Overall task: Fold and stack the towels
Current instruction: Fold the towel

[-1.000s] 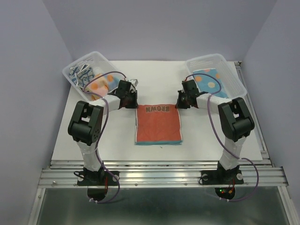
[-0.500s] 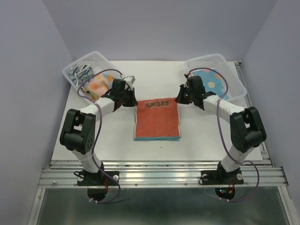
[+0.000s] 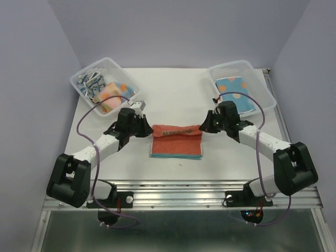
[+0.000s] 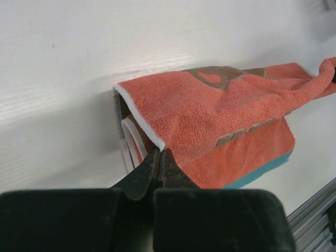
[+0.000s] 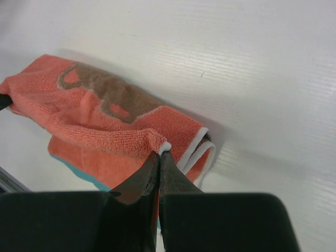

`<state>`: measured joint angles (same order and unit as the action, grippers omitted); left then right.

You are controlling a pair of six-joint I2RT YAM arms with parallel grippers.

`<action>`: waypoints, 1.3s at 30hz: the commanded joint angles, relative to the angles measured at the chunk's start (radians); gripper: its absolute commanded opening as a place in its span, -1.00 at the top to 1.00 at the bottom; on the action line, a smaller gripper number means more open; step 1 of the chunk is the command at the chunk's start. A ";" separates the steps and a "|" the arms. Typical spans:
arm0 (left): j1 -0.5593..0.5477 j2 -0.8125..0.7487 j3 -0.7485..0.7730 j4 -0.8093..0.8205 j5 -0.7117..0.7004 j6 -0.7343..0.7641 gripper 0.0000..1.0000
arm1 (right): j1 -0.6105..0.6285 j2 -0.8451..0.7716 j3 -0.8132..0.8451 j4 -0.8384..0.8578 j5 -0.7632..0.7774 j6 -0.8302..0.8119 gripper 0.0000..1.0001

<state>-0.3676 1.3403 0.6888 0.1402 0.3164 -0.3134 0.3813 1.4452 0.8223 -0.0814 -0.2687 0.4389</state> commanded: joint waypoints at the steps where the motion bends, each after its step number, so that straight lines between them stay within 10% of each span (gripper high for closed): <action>1: -0.004 -0.116 -0.096 0.048 -0.039 -0.088 1.00 | 0.013 -0.098 -0.083 0.051 -0.038 0.043 0.99; 28: -0.062 -0.372 -0.360 0.053 -0.096 -0.288 0.85 | 0.074 -0.345 -0.391 0.032 -0.156 0.116 0.89; 34: -0.083 -0.515 -0.419 -0.010 -0.097 -0.387 -0.37 | 0.079 -0.423 -0.456 -0.019 -0.265 0.152 -0.05; 36: -0.090 -0.619 -0.440 -0.046 -0.102 -0.418 -0.50 | 0.080 -0.498 -0.462 -0.091 -0.259 0.147 -0.22; 39: -0.093 -0.745 -0.459 -0.100 -0.157 -0.455 -0.98 | 0.080 -0.598 -0.457 -0.168 -0.228 0.141 -0.99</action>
<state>-0.4526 0.7055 0.2481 0.0807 0.2192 -0.6975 0.4534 0.9607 0.3691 -0.1593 -0.4854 0.5816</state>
